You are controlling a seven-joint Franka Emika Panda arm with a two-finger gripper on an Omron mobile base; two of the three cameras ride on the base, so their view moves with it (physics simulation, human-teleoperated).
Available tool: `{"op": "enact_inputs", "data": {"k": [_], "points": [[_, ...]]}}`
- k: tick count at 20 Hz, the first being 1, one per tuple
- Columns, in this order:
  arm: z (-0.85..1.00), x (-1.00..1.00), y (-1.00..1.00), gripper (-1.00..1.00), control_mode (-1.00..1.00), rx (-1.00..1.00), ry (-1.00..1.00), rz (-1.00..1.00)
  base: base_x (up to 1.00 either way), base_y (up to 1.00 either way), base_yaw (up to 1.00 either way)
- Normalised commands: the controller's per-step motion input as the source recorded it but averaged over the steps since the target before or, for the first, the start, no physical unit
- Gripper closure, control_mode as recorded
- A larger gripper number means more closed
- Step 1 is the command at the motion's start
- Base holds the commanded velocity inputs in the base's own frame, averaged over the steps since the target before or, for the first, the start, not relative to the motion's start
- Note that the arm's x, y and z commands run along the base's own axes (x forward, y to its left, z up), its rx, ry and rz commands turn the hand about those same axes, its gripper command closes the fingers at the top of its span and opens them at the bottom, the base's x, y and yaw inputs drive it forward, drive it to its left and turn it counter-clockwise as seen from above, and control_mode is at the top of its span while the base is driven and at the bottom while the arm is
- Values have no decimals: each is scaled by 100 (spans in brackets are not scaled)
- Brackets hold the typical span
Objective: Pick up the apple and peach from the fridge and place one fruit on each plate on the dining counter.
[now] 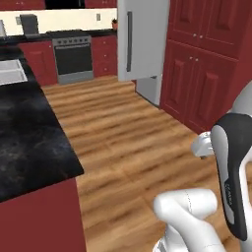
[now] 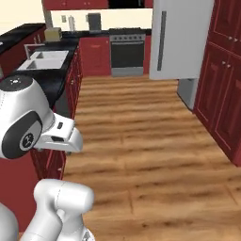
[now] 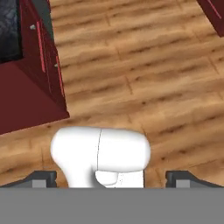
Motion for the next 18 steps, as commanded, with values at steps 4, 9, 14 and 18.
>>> {"op": "enact_inputs", "data": {"k": [4,9,14,18], "points": [[0,0,0,-100,100,0,0,0,93,-100,55],[0,0,0,-100,100,0,0,0,98,-100,47],[0,0,0,-100,100,0,0,0,100,-100,32],[0,0,0,-100,100,0,0,0,100,-99,24]]}}
